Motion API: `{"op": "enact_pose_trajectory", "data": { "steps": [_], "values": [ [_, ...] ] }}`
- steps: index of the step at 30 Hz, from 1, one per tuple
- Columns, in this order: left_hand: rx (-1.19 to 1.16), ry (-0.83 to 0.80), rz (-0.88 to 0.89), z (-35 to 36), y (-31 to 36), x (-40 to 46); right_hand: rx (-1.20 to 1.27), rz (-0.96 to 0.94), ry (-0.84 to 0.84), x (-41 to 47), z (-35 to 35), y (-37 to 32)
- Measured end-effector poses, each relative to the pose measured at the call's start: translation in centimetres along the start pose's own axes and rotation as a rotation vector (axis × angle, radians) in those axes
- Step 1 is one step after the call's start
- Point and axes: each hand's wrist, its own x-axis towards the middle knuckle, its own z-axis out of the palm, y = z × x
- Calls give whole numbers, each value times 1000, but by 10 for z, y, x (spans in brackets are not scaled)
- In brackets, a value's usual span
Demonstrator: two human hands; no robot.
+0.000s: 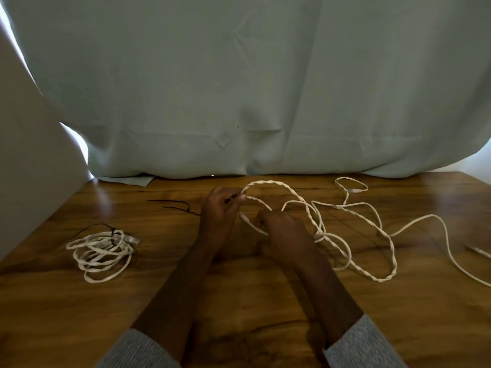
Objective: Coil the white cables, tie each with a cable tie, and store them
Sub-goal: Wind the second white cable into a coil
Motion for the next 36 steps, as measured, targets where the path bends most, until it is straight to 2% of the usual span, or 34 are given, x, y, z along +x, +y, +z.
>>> {"op": "enact_pose_trajectory", "data": {
  "steps": [2, 4, 8, 10, 12, 14, 17, 20, 22, 24, 26, 28, 32, 36],
  "values": [
    [-28, -2, -32, 2, -2, -1, -69, 62, -80, 1, 2, 4],
    [-61, -6, -86, 3, -4, -1, -90, 14, -94, 4, 2, 7],
    [-143, -73, -168, 4, 0, -1, 7, -218, 130, 8, -1, 8],
    [-169, -125, -152, 2, 9, -1, 145, -301, 200, 10, -9, 8],
    [-207, -172, -100, 0, 17, -2, 356, -369, 176, 13, -21, 8],
    [-265, -198, -92, -1, 27, -3, 446, -389, 180, 21, -32, 10],
    [-388, -175, -152, -2, 34, 1, 486, -301, 275, 35, -51, 13],
    [-369, -194, -192, -7, 39, 8, 481, -231, 297, 53, -68, 18],
    [-393, -245, -318, -8, 42, 9, 514, -195, 291, 60, -65, 23],
    [-457, -375, -512, -9, 41, 3, 588, -177, 256, 61, -53, 27],
    [-668, -527, -696, -7, 38, -3, 760, -123, 147, 58, -40, 32],
    [-934, -607, -804, -6, 34, -7, 962, -57, 45, 54, -37, 40],
    [-1267, -762, -838, -5, 34, -7, 1263, -3, -42, 49, -38, 47],
    [-1425, -831, -751, -1, 49, -8, 1205, 91, 3, 44, -29, 28]
  ]
}}
